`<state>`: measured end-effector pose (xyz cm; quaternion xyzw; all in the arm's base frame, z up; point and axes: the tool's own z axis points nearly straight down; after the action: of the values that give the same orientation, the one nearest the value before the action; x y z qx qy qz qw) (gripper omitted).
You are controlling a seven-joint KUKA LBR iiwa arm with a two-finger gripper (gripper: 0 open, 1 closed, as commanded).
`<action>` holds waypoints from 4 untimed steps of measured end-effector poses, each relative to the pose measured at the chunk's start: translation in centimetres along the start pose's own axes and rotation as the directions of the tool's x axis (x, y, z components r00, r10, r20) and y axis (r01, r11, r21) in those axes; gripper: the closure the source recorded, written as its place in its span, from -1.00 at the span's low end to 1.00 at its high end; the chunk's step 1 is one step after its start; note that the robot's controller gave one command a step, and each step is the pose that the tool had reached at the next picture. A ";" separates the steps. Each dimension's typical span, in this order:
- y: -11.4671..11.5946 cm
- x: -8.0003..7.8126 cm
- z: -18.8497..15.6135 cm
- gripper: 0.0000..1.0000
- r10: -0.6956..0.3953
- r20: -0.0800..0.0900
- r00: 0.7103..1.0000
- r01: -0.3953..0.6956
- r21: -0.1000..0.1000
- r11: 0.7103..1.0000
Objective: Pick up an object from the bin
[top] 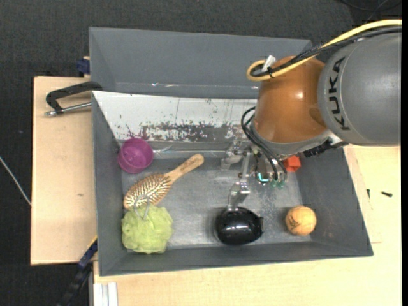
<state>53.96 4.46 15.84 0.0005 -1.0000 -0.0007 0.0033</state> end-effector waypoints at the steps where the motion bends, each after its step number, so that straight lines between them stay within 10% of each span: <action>1: 0.0 -0.1 -0.4 -1.00 0.001 0.006 1.000 -0.001 0.000 1.000; 2: -1.3 2.7 1.8 -1.00 -0.236 0.016 0.972 0.236 0.001 0.972; 4: -3.5 4.8 5.2 -1.00 -0.247 -0.013 0.969 0.247 -0.002 0.969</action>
Offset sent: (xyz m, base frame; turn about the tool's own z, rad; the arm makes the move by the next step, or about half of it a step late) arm -0.0444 -0.0227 -0.0329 -0.3426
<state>49.14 0.96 10.65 0.1248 -0.9921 -0.0014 0.0099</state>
